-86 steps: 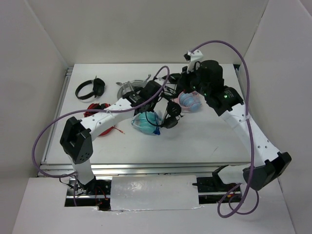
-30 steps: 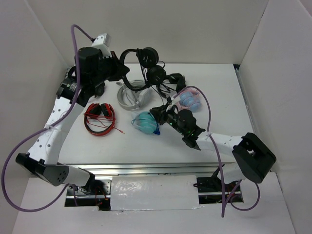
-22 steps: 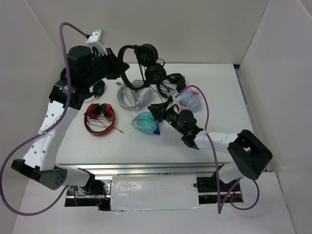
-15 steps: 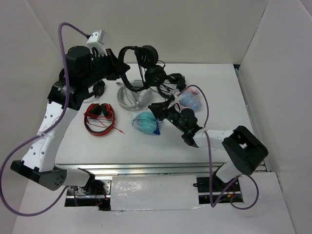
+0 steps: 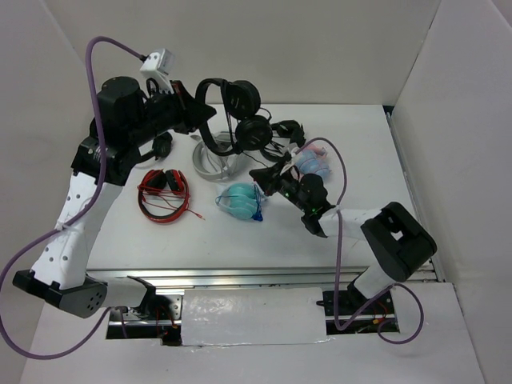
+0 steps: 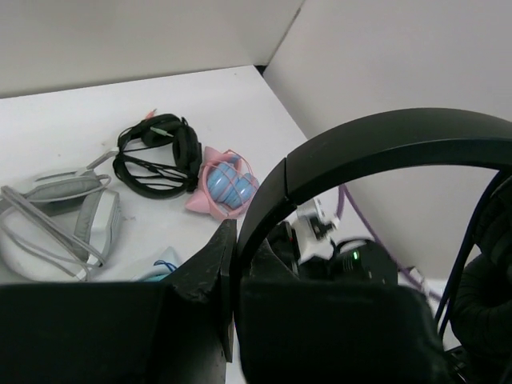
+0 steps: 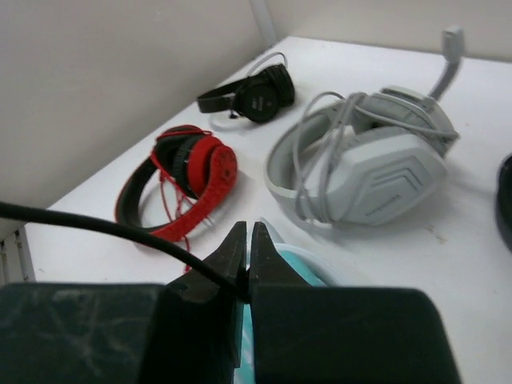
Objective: Wrap the headphones
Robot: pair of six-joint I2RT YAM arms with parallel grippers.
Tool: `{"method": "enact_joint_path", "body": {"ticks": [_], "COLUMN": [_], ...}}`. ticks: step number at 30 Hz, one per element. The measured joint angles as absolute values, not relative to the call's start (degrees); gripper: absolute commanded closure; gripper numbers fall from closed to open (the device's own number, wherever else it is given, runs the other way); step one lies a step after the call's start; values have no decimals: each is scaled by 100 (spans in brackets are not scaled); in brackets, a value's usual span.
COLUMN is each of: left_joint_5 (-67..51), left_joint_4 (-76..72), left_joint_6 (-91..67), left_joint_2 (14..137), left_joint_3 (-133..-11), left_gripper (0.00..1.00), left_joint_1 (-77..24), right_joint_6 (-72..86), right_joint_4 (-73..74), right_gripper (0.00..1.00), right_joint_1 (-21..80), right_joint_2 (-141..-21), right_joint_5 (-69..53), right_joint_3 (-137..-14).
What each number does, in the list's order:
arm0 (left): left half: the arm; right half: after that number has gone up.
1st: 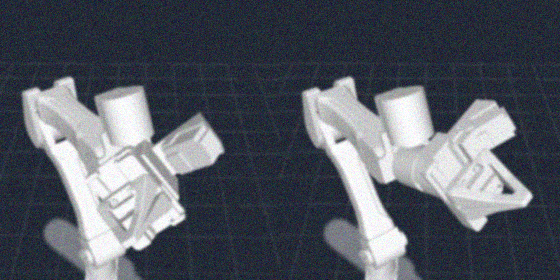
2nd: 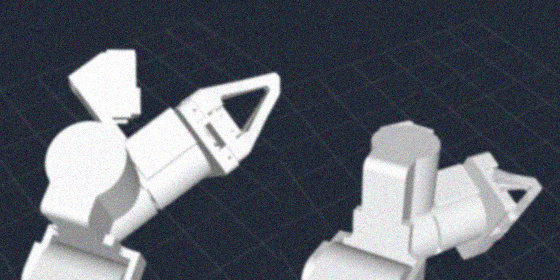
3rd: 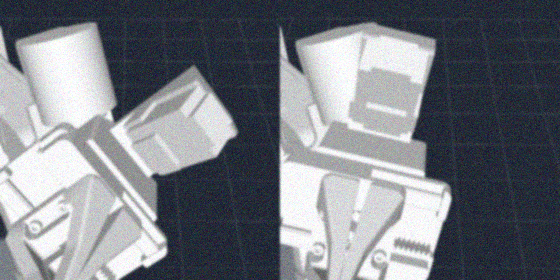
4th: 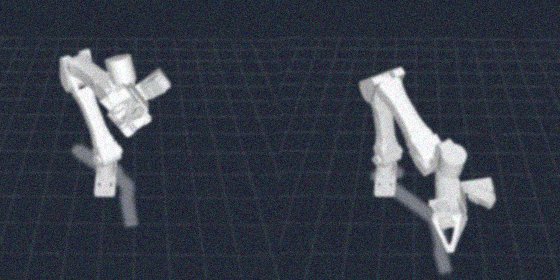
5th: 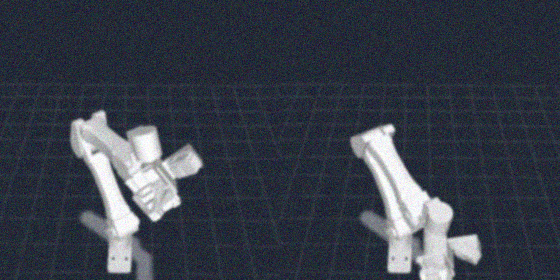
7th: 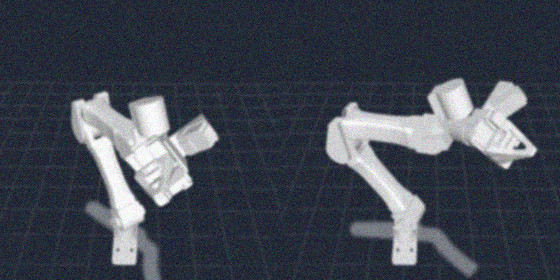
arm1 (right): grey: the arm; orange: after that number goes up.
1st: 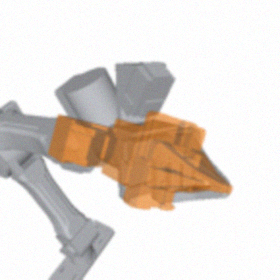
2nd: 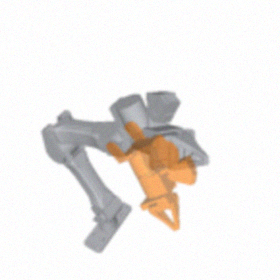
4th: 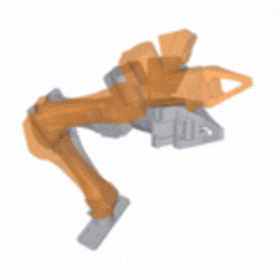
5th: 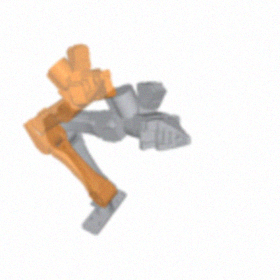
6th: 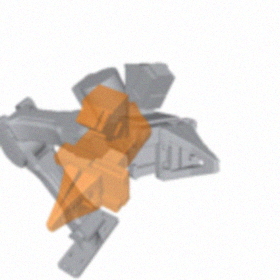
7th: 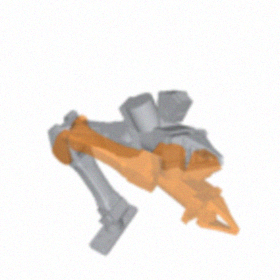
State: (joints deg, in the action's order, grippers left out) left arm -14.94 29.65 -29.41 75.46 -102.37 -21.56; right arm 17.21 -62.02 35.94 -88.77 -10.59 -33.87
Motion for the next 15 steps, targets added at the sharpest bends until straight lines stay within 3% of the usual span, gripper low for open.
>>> {"method": "enact_joint_path", "body": {"ticks": [15], "left_joint_5": [-1468], "left_joint_4": [2482], "left_joint_6": [-1424], "left_joint_2": [7491], "left_joint_3": [-8178], "left_gripper": [100], "left_joint_1": [-3151], "right_joint_6": [729], "right_joint_4": [-2416], "right_gripper": [100], "right_joint_1": [1986], "right_joint_2": [-8608], "right_joint_5": [-1352], "right_joint_3": [-5673]}}
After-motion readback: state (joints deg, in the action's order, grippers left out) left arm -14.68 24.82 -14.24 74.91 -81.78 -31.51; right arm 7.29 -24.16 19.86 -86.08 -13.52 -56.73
